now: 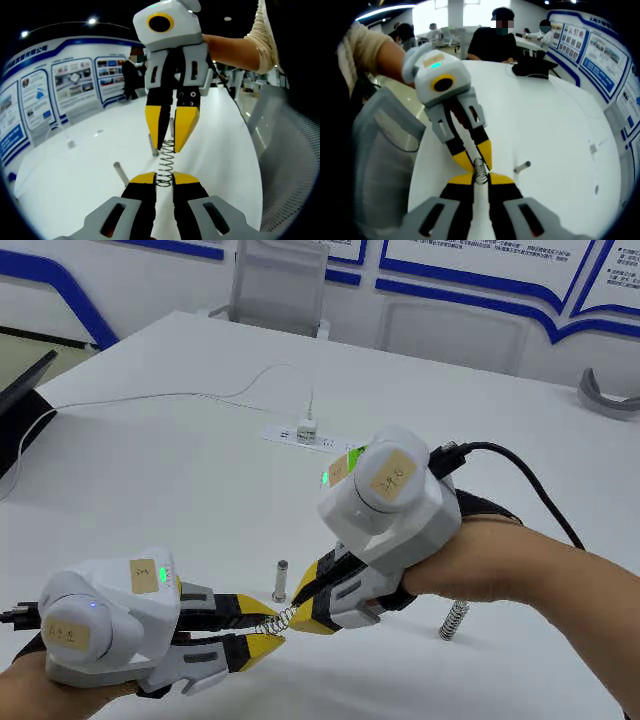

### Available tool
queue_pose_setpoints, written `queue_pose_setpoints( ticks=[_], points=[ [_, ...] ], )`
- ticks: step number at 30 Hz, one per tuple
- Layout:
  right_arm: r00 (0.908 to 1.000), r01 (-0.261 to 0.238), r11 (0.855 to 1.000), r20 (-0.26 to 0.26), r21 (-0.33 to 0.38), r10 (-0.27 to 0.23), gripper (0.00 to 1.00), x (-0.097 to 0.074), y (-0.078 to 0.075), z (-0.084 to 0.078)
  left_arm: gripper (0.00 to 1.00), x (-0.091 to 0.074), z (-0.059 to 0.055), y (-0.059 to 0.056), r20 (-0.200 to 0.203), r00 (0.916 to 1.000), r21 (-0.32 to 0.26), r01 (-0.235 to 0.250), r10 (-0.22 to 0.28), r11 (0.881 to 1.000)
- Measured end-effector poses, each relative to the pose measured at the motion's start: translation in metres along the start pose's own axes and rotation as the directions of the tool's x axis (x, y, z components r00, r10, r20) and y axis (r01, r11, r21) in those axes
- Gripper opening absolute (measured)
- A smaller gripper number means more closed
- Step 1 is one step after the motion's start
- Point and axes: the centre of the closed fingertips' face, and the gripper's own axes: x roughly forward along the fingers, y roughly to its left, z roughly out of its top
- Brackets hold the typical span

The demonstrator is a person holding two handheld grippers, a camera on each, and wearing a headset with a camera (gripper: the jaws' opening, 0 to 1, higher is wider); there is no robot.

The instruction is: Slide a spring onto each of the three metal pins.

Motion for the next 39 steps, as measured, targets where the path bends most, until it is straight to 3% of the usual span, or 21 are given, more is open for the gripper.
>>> queue_pose_setpoints(
  ticks=[17, 30, 39],
  points=[
    [0.9971, 0.019, 1.0, 0.075, -0.019, -0.018, 0.11, 0.001, 0.001, 0.025, 0.11, 0.001, 0.006, 0.0, 0.02, 0.9998, -0.006, 0.0, 0.0, 1.0],
    [0.9974, 0.026, 0.999, 0.068, -0.028, -0.024, 0.11, 0.002, 0.0, 0.025, 0.13, 0.004, 0.007, -0.001, 0.024, 0.9997, -0.016, 0.009, -0.008, 1.0],
    [0.9973, 0.039, 0.999, 0.063, -0.03, -0.037, 0.11, 0.001, -0.007, 0.025, 0.22, 0.0, 0.003, 0.004, 0.022, 0.9997, -0.054, -0.005, 0.006, 0.999]
  ],
)
